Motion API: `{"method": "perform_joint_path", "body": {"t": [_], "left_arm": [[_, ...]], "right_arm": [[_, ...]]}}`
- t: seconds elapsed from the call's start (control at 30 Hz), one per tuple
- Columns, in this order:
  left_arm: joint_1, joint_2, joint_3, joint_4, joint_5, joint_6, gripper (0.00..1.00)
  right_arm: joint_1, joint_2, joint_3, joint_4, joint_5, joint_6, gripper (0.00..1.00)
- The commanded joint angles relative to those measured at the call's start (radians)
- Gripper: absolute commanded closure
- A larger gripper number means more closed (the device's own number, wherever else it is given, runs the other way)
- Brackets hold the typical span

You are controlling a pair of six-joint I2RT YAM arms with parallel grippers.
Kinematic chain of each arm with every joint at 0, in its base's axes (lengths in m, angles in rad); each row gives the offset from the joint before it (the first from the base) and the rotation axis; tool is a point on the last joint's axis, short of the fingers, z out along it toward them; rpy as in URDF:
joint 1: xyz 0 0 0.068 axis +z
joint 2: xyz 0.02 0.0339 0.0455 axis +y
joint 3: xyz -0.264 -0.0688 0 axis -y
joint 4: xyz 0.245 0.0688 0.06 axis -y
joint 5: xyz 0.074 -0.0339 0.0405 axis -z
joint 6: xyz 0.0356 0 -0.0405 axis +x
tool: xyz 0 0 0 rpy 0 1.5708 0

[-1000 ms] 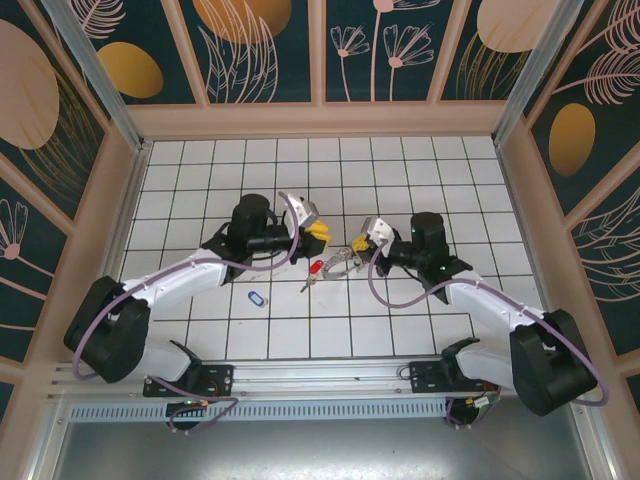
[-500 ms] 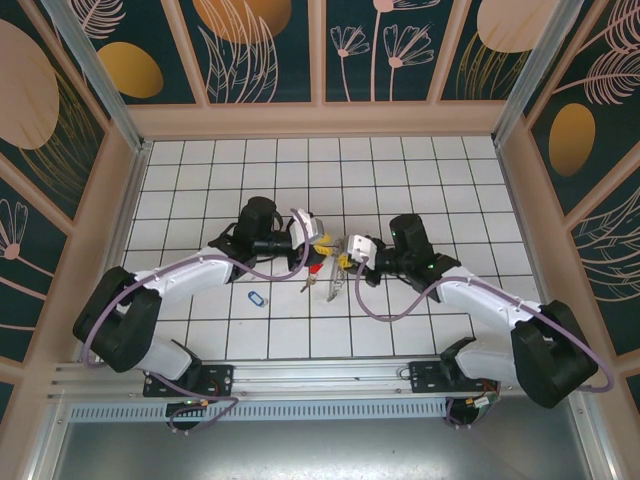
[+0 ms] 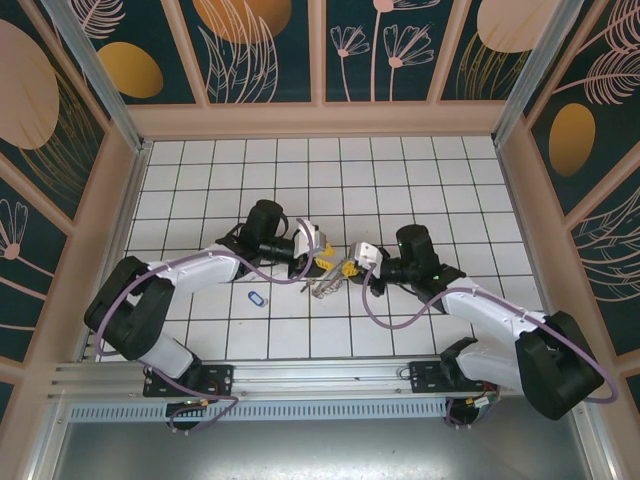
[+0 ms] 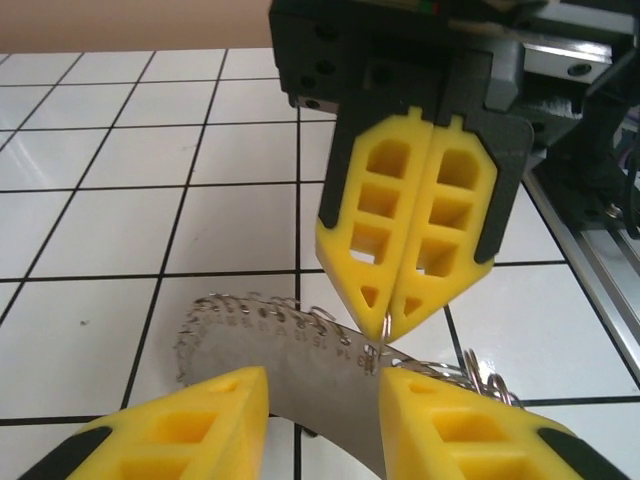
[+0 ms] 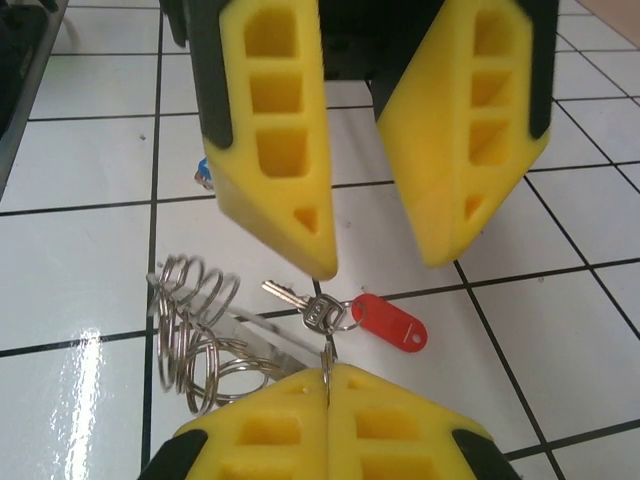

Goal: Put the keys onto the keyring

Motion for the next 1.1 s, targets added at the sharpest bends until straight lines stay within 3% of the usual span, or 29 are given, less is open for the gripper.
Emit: {"method": "perform_joint_path", "body": {"t": [0.0, 1.07], "left_arm": [[0.000, 0.030, 0.033, -0.024, 0.079, 0.052, 0.63], [-0.024, 0.116, 0.109, -0.017, 0.123, 0.041, 0.71]], "right_arm": [[-0.004, -0.026, -0.015, 0.073, -0.062, 0.022, 1.00], [-0.040, -0.017, -0.017, 0.115, -0.067, 0.054, 1.00]]}}
